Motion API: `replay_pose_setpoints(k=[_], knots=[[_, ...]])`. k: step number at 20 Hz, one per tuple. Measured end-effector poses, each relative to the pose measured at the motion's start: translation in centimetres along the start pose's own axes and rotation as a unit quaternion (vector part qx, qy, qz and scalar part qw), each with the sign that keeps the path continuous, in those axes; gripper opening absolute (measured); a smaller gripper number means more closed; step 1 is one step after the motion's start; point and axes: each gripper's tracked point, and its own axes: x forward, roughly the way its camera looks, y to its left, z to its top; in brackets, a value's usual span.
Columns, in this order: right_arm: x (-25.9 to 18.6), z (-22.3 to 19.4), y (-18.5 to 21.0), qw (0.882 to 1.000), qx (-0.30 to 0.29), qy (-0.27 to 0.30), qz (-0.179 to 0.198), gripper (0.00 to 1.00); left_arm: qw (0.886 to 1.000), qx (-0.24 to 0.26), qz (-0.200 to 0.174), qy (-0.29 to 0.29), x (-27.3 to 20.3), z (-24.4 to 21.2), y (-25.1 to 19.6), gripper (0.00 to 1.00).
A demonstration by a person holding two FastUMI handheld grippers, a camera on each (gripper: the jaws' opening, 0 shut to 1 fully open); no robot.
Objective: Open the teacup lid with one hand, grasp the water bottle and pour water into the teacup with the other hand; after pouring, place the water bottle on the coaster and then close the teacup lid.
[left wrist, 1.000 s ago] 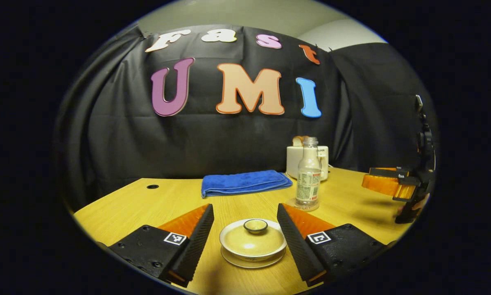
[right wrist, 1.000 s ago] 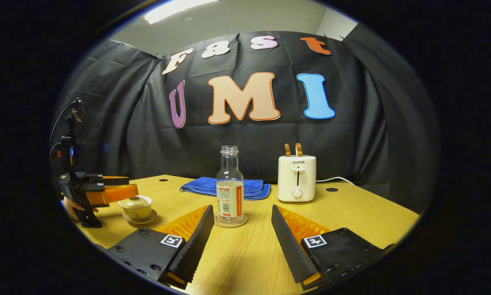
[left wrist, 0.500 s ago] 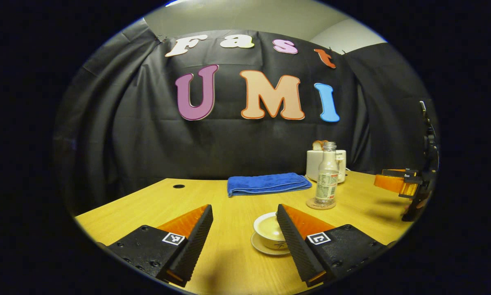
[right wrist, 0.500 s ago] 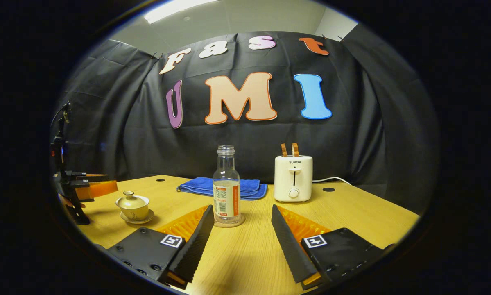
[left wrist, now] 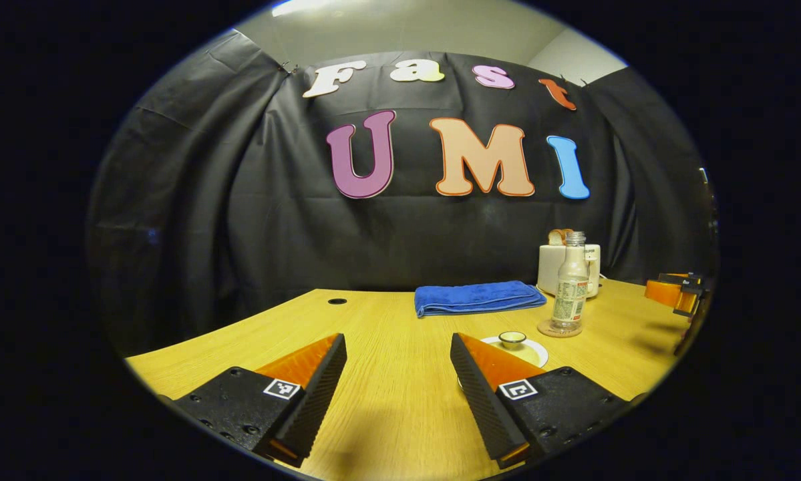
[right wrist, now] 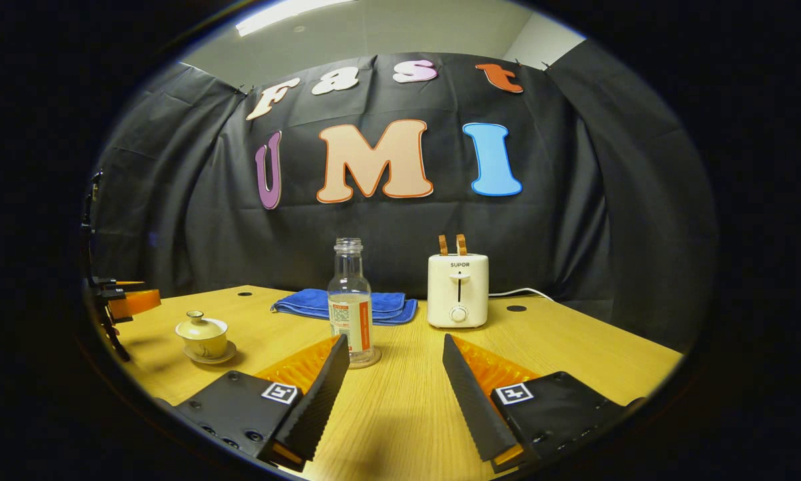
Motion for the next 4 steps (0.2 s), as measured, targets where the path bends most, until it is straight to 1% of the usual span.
replay_pose_setpoints(k=[4], knots=[[0.01,0.01,0.01,1.000,0.000,0.000,0.001,0.94,1.000,0.000,-0.002,0.000,0.02,-0.10,-0.12,0.92]])
